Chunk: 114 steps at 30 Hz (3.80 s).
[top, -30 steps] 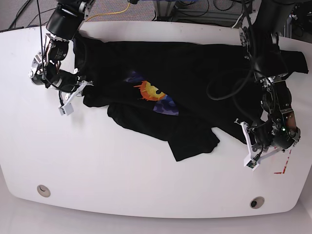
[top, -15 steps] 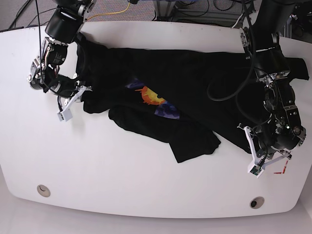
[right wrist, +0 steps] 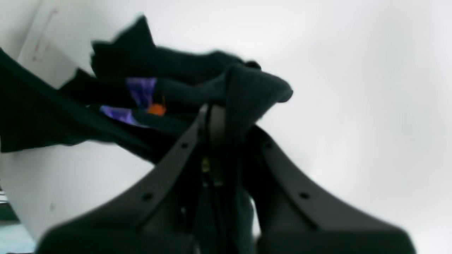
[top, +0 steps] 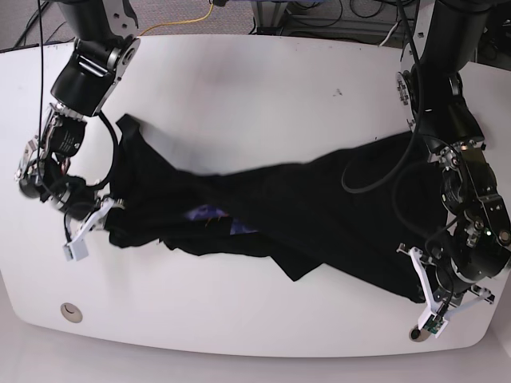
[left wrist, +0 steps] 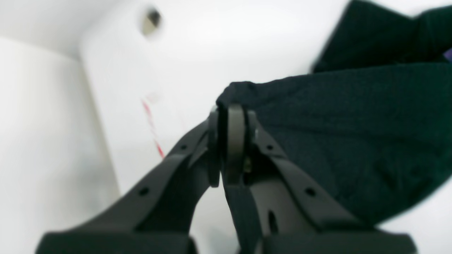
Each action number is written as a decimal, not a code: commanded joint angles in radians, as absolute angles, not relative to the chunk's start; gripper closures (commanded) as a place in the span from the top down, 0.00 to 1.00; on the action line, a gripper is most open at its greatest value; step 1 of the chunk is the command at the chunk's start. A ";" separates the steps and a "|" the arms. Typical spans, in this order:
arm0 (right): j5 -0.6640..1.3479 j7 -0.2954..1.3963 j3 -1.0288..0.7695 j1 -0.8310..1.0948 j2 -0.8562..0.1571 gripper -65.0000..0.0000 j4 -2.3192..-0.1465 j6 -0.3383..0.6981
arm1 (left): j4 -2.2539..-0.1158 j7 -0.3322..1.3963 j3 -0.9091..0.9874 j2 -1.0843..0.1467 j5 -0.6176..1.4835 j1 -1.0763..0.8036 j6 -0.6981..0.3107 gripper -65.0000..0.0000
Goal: Layout the t-shirt on the table in an organized manner, then fold the t-shirt properly
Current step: 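Lift the shirt with both grippers and pull it toward the robot, then lower the stretched shirt onto the table with both grippers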
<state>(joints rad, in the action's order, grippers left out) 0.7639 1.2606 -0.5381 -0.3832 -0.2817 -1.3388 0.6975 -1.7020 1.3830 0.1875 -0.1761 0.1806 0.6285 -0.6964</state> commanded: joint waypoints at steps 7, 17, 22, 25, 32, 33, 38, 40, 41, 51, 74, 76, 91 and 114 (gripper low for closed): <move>0.782 1.237 -0.444 -0.650 -0.410 0.00 -1.353 0.698 | -1.744 1.363 0.189 -0.182 0.183 0.839 -0.698 0.00; 0.779 1.205 -0.321 -0.960 -0.539 0.00 -1.175 0.698 | -1.770 1.365 0.188 -0.183 0.182 1.063 -0.698 0.00; 0.736 1.148 -0.228 -1.090 -0.591 0.00 -1.079 0.698 | -1.767 1.365 0.191 -0.186 0.182 1.176 -0.698 0.00; 0.731 1.109 -0.174 -1.144 -0.624 0.00 -1.030 0.698 | -1.741 1.365 0.191 -0.202 0.182 1.228 -0.698 0.00; 0.733 1.078 -0.120 -1.264 -0.684 0.00 -0.929 0.698 | -1.659 1.363 0.252 -0.242 0.183 1.309 -0.698 0.00; 0.733 1.078 -0.114 -1.274 -0.690 0.00 -0.929 0.698 | -1.649 1.363 0.266 -0.242 0.183 1.309 -0.698 0.00; 0.734 1.078 -0.091 -1.305 -0.708 0.00 -0.929 0.698 | -1.610 1.363 0.306 -0.266 0.185 1.309 -0.698 0.00; 0.734 1.081 -0.091 -1.306 -0.708 0.00 -0.931 0.698 | -1.609 1.363 0.309 -0.282 0.185 1.309 -0.698 0.00; 0.734 1.082 -0.091 -1.306 -0.708 0.00 -0.931 0.698 | -1.609 1.363 0.311 -0.285 0.185 1.309 -0.698 0.00; 0.739 1.124 -0.097 -1.306 -0.708 0.00 -0.934 0.698 | -1.649 1.368 0.312 -0.285 0.186 1.288 -0.698 0.00; 0.931 1.181 -0.128 -1.219 -0.748 0.00 -0.934 0.698 | -1.647 1.392 0.312 -0.283 0.186 1.191 -0.698 0.00; 0.967 1.181 -0.157 -1.168 -0.750 0.00 -0.934 0.698 | -1.647 1.396 0.314 -0.282 0.186 1.165 -0.698 0.00; 1.159 1.214 -0.355 -0.651 -0.753 0.00 -1.124 0.619 | -1.738 1.396 0.377 -0.282 0.239 0.782 -0.698 0.00; 1.178 1.251 -0.536 -0.004 -0.648 0.00 -1.394 0.621 | -1.888 1.396 0.535 -0.288 0.331 0.180 -0.698 0.00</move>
